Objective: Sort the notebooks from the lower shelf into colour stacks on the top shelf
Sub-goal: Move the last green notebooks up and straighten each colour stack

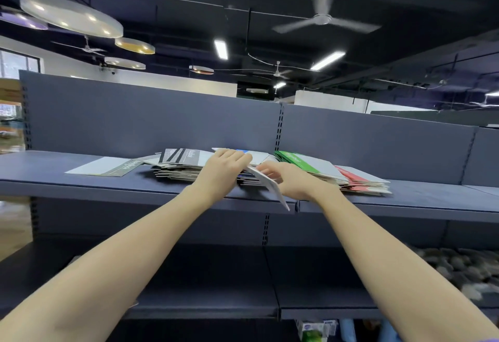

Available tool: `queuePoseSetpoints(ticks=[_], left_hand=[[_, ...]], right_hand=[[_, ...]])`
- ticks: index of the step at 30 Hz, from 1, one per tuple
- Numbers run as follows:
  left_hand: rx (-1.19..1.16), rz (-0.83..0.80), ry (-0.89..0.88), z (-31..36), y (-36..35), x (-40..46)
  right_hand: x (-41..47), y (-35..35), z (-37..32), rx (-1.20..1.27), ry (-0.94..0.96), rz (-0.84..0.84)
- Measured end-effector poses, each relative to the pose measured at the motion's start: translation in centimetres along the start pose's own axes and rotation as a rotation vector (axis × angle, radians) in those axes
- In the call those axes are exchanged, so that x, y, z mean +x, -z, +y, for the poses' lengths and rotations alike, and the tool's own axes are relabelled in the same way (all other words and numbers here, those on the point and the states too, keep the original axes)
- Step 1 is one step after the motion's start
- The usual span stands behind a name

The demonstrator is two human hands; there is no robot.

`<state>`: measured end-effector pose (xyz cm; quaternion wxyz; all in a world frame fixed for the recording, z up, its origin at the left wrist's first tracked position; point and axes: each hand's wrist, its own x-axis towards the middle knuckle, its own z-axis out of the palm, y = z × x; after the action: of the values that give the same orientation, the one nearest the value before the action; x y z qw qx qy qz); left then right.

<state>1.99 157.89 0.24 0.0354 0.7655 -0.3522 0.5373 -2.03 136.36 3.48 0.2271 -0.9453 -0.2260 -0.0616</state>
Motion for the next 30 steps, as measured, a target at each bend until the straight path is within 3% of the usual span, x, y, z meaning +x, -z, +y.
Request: queuePoseSetpoints(ticks=[6, 11, 15, 20, 24, 30], left_hand=[[0.039, -0.065, 0.087, -1.6, 1.4, 0.5], [0.120, -0.270, 0.105, -2.7, 2.1, 1.9], [0.027, -0.237, 0.180, -3.8, 2.0, 2.5], [-0.007, -0.234, 0.255, -5.7, 2.4, 1.1], [0.038, -0.342, 0.346, -8.0, 2.6, -1.1], [0.086, -0.456, 0.476, -10.9, 3.0, -4.1]], right_hand=[[-1.2, 1.1, -1.2, 0.318, 0.059, -0.092], [-0.4, 0.6, -2.1, 0.638, 0.027, -0.180], [0.8, -0.5, -2.7, 0.608, -0.066, 0.174], [2.3, -0.7, -2.4, 0.761, -0.147, 0.570], [3.4, -0.9, -2.5, 0.845, -0.213, 0.737], [5.9, -2.1, -5.3, 0.591, -0.171, 0.994]])
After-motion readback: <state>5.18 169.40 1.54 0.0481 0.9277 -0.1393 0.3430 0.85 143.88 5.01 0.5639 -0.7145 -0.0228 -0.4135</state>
